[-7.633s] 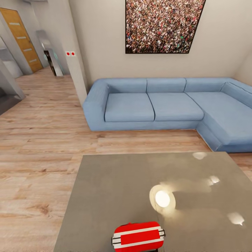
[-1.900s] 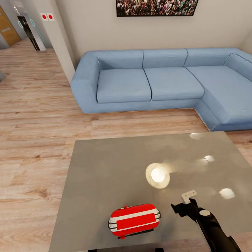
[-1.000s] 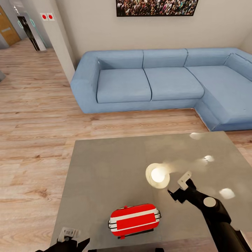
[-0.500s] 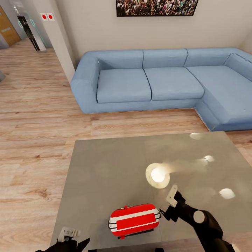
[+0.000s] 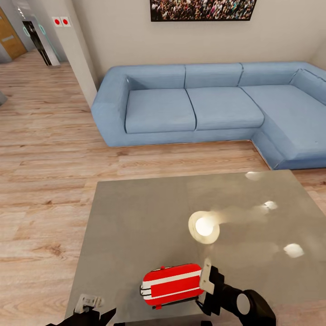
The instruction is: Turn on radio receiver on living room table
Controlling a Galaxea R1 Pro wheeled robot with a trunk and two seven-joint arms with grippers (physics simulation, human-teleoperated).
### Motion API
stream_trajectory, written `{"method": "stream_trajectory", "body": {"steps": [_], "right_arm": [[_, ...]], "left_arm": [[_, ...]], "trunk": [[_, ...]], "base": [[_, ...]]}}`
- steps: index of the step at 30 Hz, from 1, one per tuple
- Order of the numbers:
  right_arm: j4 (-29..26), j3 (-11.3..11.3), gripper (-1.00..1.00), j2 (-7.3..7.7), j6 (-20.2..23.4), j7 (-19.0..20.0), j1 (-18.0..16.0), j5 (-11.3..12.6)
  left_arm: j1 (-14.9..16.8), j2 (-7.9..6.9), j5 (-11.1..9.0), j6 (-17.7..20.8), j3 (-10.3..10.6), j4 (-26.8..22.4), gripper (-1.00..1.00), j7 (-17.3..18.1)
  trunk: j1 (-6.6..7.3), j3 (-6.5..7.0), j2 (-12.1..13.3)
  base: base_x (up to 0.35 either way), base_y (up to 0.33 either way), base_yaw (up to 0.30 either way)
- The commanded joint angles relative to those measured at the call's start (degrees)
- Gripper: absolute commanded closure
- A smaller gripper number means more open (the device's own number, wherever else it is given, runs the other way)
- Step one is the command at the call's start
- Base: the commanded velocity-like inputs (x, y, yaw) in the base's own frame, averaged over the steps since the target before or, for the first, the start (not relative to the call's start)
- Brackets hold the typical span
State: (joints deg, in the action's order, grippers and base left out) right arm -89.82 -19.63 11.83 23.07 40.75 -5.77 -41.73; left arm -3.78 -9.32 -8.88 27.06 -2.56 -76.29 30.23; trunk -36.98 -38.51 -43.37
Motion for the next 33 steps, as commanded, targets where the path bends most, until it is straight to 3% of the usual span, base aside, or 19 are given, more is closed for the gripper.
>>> {"method": "stream_trajectory", "body": {"steps": [1,12,20,28,33], "right_arm": [[0.00,-0.41,-1.00,0.08,0.02,-0.01,0.01,-0.03],[-0.04,-2.08,-1.00,0.30,0.34,-0.05,0.07,-0.17],[0.00,-2.07,-1.00,0.25,5.63,-0.05,0.14,-0.67],[0.12,-2.08,-1.00,-0.49,6.13,0.05,0.14,-7.37],[0.16,-2.13,-1.00,-1.15,6.24,0.16,0.14,-9.55]], "left_arm": [[0.00,0.00,0.00,0.00,0.00,0.00,-1.00,0.00],[0.00,0.00,0.00,0.01,0.01,0.00,-1.00,0.00],[0.00,0.00,0.00,0.01,0.00,0.00,-1.00,0.00],[0.00,0.00,0.00,0.01,0.00,0.00,-1.00,0.00],[-0.01,0.00,0.00,0.01,0.01,0.00,-1.00,0.00]], "trunk": [[0.00,0.00,0.00],[0.00,0.00,0.00],[0.00,0.00,0.00],[0.00,0.00,0.00],[0.00,0.00,0.00]], "base": [[0.000,0.000,0.000],[0.000,0.000,0.000],[0.000,0.000,0.000],[0.000,0.000,0.000],[0.000,0.000,0.000]]}}
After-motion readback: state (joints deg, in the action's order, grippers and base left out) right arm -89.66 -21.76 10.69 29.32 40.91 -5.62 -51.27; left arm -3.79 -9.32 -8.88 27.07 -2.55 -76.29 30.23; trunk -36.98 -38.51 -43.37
